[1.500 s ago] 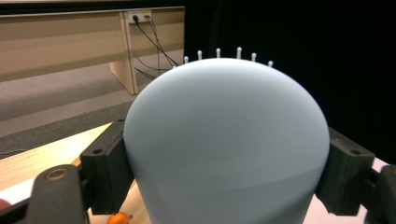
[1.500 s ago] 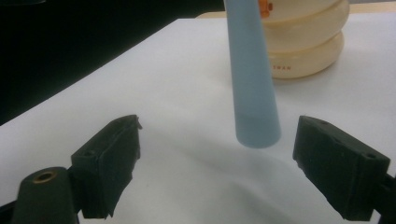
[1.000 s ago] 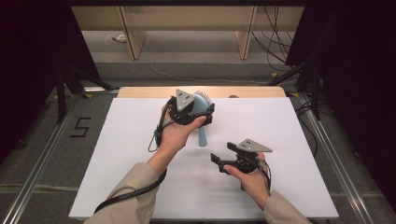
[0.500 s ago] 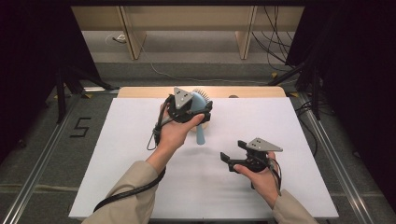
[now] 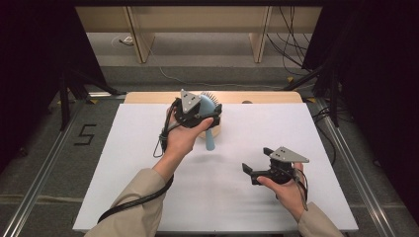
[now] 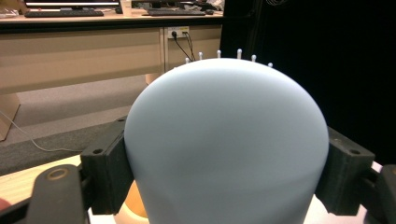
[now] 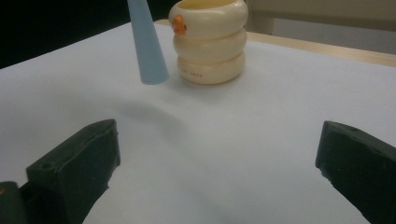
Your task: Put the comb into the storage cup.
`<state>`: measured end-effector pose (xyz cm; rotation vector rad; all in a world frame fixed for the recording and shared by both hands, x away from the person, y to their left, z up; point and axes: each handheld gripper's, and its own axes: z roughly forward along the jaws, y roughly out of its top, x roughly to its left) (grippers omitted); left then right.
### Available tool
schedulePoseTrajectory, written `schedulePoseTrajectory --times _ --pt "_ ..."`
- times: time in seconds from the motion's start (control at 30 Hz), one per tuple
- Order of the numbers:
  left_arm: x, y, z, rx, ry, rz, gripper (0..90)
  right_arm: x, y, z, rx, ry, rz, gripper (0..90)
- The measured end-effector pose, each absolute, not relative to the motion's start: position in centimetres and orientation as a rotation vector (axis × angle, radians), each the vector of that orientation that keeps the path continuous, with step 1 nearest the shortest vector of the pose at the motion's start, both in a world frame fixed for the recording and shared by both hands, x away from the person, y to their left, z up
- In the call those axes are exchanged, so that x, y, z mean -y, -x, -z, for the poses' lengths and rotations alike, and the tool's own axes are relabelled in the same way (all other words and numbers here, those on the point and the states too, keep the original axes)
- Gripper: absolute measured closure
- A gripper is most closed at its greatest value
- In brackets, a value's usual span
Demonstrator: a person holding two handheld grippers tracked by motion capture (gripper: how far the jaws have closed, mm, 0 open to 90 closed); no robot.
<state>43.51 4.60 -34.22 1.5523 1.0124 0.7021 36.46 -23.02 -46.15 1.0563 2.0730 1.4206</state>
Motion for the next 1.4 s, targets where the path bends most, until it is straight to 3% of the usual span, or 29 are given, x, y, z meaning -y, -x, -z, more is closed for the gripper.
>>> schedulePoseTrajectory --times 1.4 --pt "-5.5 -44.7 32.4 -1.036 -1.483 -0.734 19.5 26.0 -34.8 46.1 -2.054 -1.064 -1.386 0.5"
